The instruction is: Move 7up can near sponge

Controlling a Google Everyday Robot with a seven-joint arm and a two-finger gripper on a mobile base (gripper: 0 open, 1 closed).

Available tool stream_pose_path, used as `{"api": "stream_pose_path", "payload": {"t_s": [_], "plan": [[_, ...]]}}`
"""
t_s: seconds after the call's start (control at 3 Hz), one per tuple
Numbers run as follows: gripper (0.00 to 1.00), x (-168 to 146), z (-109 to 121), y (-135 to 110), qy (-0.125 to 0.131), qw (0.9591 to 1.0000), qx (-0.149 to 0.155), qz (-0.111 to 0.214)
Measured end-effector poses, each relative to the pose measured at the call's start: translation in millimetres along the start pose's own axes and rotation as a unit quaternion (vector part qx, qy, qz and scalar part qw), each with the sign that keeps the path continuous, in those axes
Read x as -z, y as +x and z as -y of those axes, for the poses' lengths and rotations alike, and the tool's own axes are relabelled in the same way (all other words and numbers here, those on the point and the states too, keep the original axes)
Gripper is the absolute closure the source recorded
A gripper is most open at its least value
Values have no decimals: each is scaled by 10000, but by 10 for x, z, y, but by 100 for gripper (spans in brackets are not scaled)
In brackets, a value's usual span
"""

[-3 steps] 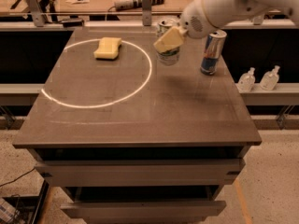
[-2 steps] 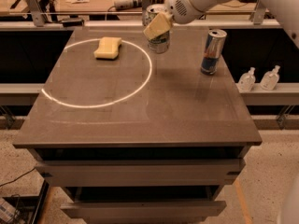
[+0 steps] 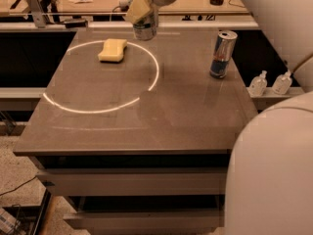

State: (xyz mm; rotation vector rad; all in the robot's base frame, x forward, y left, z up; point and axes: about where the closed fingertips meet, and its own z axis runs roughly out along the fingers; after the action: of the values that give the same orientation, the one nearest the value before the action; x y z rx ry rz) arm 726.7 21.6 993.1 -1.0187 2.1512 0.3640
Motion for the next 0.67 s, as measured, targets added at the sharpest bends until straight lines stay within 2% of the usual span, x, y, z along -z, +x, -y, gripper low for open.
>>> {"api": "stream_pose_path", "payload": {"t_s": [0.33,0.67], "plan": [[100,-340,-196,-91,-179,9998,-129,-15],[100,-635,-403,-89,-293,9994,-123,127]]}}
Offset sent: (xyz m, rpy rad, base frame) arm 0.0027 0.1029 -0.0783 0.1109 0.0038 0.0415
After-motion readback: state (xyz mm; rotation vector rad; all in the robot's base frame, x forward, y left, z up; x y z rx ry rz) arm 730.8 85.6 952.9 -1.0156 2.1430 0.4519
